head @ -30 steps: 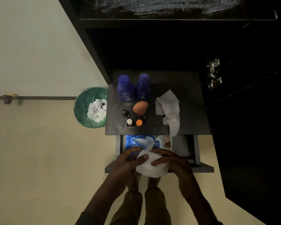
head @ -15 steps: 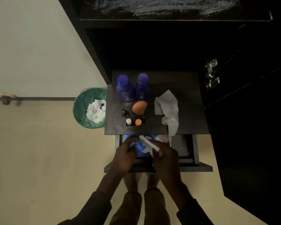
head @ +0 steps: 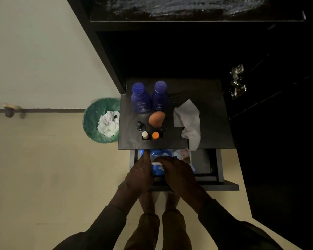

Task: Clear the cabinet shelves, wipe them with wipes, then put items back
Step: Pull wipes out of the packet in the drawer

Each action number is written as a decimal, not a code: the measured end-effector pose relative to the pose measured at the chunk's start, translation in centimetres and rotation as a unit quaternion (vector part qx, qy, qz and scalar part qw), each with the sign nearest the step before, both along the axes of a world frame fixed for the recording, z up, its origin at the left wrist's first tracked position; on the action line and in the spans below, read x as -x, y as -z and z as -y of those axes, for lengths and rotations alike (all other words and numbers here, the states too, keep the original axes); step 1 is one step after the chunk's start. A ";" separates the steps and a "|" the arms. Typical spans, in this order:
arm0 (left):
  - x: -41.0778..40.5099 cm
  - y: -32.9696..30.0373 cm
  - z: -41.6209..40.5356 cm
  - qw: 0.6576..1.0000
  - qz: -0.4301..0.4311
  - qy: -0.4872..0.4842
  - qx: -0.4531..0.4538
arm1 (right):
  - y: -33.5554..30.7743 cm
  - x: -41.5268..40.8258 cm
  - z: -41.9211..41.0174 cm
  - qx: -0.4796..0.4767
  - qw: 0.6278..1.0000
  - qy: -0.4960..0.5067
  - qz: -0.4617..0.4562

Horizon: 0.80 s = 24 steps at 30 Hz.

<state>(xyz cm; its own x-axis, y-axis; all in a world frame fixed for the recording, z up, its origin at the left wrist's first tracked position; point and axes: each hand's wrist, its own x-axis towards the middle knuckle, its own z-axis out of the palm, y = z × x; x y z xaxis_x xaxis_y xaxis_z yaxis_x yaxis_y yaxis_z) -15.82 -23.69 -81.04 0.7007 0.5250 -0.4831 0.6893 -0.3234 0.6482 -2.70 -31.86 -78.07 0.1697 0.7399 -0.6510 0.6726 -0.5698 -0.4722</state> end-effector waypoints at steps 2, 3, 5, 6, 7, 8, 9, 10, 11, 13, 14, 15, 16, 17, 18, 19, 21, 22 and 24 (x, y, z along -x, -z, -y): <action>-0.2 -0.1 0.0 1.000 -0.003 -0.008 0.002 | 0.3 -0.6 -0.5 0.005 0.998 -0.030 0.050; -0.3 -0.2 0.0 1.000 -0.002 -0.019 0.016 | 0.2 -0.9 -0.6 -0.027 0.995 -0.049 0.078; -0.2 -0.4 0.2 0.999 0.007 -0.032 0.035 | 0.0 -1.8 0.0 -0.102 0.988 -0.065 0.093; -0.2 -0.7 0.2 0.999 0.015 -0.031 0.031 | -0.3 -1.9 -0.3 -0.113 0.987 -0.072 0.084; 0.0 -0.7 0.2 0.999 0.016 -0.026 0.027 | 0.3 -1.2 -0.5 -0.093 0.987 -0.068 0.110; 0.1 -0.6 0.1 1.000 0.013 -0.019 0.021 | 1.8 -0.2 -1.5 -0.039 0.982 -0.029 0.182; 0.3 -0.3 0.2 1.000 0.011 -0.010 0.012 | 2.3 0.2 -1.0 0.083 0.984 -0.001 0.158; 0.4 -0.4 0.1 1.000 0.007 -0.003 0.005 | 4.6 0.5 -0.5 0.076 0.986 0.072 0.131; 0.4 -0.4 0.1 1.000 0.003 -0.005 0.006 | 5.5 1.1 -1.3 0.060 0.980 0.151 0.117; 0.3 -0.4 0.1 1.000 0.001 -0.015 0.010 | 4.1 0.4 -0.4 0.071 0.994 0.069 0.045; 0.3 -0.6 0.0 1.000 0.000 -0.016 0.011 | 3.9 0.8 -0.7 -0.001 0.987 -0.005 0.159; 0.3 -0.5 0.1 1.000 0.002 -0.017 0.012 | 2.4 0.8 -1.0 -0.041 0.986 -0.074 0.146; 0.3 -0.6 0.0 1.000 -0.001 -0.015 0.007 | 1.6 0.4 -0.5 -0.046 0.983 -0.109 0.139; 0.4 -0.5 0.1 1.000 -0.002 -0.017 0.001 | 1.8 0.0 0.2 -0.059 0.981 -0.095 0.158; 0.5 -0.7 0.1 1.000 0.002 -0.016 -0.002 | 2.1 0.1 0.2 -0.052 0.980 -0.094 0.168; 0.5 -0.7 0.1 1.000 0.004 -0.013 -0.004 | 2.1 0.2 0.1 -0.048 0.979 -0.096 0.171; 0.6 -0.5 0.2 1.000 0.011 -0.007 -0.006 | 2.4 0.2 -0.4 -0.039 0.980 -0.097 0.168; 0.6 -0.7 0.1 1.000 0.013 0.000 -0.007 | 2.2 -0.4 -0.6 -0.024 0.979 -0.095 0.177; 0.4 -0.8 0.2 1.000 0.005 0.011 0.002 | 1.3 -1.1 -1.0 -0.008 0.981 -0.088 0.170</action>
<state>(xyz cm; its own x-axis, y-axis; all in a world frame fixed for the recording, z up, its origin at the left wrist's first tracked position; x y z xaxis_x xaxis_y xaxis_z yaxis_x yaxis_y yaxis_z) -16.24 -23.93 -80.25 0.7165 0.5084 -0.4777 0.6757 -0.3355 0.6564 -1.62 -30.89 -79.40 0.2439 0.7867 -0.5671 0.8802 -0.4251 -0.2112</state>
